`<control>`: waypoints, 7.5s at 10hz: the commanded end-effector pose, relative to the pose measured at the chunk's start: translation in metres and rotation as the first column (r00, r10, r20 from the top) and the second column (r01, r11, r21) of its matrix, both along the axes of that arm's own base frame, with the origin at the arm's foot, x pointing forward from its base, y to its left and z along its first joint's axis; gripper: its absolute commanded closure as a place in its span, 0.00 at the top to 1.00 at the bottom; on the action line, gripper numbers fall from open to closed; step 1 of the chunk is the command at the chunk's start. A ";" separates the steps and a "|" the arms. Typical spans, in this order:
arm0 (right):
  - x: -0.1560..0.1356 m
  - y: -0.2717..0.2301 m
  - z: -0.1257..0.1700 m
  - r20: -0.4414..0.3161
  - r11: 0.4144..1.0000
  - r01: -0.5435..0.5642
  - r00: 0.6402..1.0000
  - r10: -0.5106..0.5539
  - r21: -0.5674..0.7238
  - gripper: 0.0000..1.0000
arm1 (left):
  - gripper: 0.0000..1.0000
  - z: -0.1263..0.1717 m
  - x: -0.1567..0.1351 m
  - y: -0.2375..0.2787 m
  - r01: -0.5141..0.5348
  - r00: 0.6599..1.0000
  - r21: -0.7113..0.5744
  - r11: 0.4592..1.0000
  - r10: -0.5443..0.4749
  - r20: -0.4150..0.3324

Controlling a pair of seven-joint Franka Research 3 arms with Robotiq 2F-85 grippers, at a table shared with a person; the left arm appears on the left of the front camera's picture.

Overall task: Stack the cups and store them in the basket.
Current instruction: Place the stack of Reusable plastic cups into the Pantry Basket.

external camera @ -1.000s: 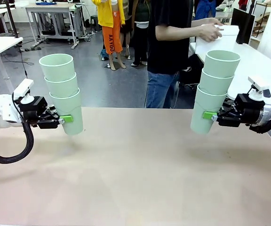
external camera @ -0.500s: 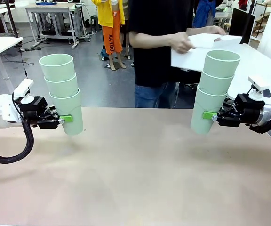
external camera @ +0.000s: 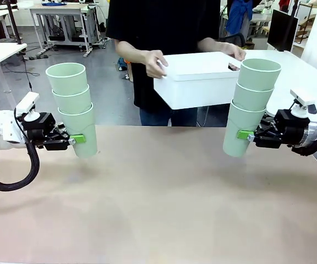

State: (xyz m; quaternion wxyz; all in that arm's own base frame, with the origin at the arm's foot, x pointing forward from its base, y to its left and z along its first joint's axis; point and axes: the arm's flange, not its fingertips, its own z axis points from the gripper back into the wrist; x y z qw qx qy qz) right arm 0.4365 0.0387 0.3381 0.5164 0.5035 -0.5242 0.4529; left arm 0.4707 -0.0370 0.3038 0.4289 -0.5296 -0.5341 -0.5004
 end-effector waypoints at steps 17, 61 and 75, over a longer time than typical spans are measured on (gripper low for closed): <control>0.000 0.000 0.005 0.011 1.000 -0.004 1.000 0.004 -0.004 0.86 | 0.85 0.004 -0.001 -0.001 0.003 1.000 -0.004 1.000 -0.003 0.008; -0.014 0.242 0.125 0.235 0.364 0.314 0.940 -0.246 -0.877 0.86 | 0.85 0.004 -0.001 -0.001 0.003 1.000 -0.004 1.000 -0.003 0.008; -0.028 0.250 0.096 0.202 0.315 0.255 0.961 -0.191 -0.914 1.00 | 0.85 0.004 -0.001 -0.001 0.003 1.000 -0.004 1.000 -0.003 0.008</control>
